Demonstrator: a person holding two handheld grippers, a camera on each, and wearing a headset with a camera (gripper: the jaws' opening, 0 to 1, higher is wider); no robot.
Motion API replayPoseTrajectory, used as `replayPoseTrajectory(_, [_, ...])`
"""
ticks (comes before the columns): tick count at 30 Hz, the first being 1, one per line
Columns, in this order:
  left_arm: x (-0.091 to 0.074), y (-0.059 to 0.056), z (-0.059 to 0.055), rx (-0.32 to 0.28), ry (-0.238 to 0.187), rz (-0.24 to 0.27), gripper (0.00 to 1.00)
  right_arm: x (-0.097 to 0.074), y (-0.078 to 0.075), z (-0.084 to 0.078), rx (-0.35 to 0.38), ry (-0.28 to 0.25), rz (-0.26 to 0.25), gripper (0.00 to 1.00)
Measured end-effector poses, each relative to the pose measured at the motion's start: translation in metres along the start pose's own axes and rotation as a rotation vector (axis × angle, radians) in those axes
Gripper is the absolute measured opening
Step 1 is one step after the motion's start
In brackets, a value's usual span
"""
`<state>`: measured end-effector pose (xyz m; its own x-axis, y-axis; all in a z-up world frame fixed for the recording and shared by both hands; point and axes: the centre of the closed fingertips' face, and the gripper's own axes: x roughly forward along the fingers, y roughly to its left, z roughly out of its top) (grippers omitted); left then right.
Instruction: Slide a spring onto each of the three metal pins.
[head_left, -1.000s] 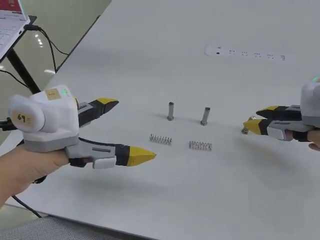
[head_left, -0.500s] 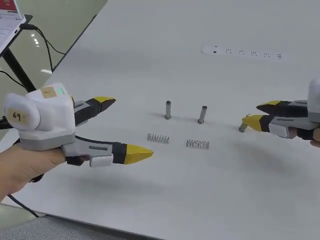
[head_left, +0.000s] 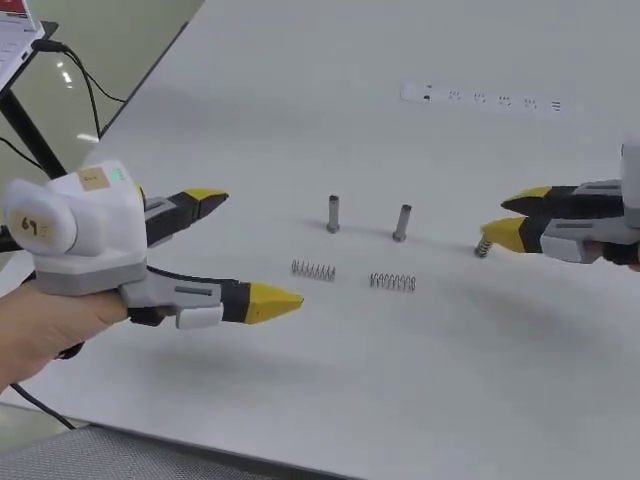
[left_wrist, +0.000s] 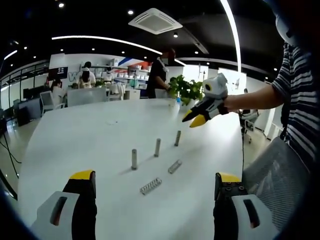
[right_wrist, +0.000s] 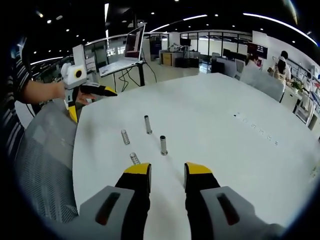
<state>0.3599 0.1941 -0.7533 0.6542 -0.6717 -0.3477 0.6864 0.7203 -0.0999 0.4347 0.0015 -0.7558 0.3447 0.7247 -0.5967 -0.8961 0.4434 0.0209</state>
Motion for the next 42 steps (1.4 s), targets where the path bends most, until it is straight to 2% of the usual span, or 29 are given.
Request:
replayPoseTrajectory(3, [-0.001,0.0,-0.001,-0.001,0.003,0.001,0.97,0.004,0.007,0.003,-0.039,0.025,0.033,0.24])
replayPoseTrajectory(6, [-0.001,0.002,-0.002,-0.002,0.005,0.004,0.96,0.007,0.015,-0.001,-0.102,0.095,0.068,0.23])
replayPoseTrajectory(12, [-0.002,0.002,-0.003,-0.005,0.008,0.007,0.96,0.02,0.03,-0.004,-0.206,0.17,0.123,0.21])
replayPoseTrajectory(22, [-0.003,0.002,-0.006,-0.001,0.017,0.009,0.96,0.039,0.052,-0.014,-0.311,0.291,0.215,0.19])
replayPoseTrajectory(30, [-0.003,0.0,-0.006,0.005,0.021,0.003,0.97,0.057,0.06,-0.026,-0.378,0.377,0.266,0.17])
replayPoseTrajectory(42, [-0.003,0.001,-0.005,0.005,0.018,-0.002,0.96,0.075,0.066,-0.039,-0.408,0.461,0.299,0.16])
